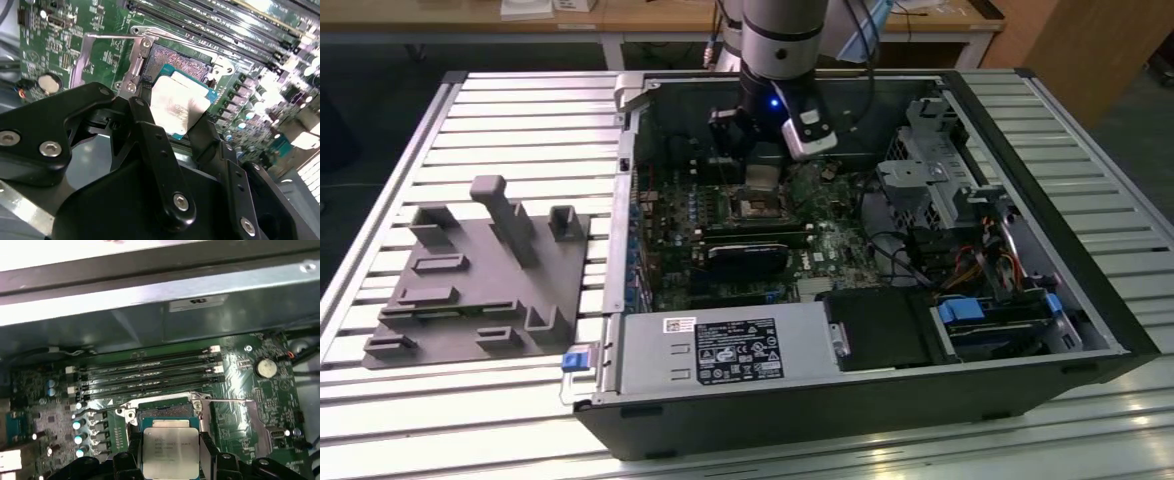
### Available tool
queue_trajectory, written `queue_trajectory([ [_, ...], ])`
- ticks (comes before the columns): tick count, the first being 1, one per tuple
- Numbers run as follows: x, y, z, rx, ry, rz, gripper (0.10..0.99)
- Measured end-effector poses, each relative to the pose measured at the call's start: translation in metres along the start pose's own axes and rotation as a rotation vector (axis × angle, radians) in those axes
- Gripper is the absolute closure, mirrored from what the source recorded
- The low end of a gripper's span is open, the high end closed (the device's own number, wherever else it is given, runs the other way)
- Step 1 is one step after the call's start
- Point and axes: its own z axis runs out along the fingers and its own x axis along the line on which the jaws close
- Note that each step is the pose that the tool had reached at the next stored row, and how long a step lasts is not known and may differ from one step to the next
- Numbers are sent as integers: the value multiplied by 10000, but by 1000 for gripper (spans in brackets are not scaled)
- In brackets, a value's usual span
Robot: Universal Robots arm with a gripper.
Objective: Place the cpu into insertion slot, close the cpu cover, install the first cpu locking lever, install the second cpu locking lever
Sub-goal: 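Place the cpu into insertion slot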
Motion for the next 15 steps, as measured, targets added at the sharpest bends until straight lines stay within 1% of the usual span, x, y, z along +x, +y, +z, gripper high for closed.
queue_trajectory([
  [10,0,-1,5,-24,-150,1706,545],
  [15,0,-1,7,-34,-208,2364,545],
])
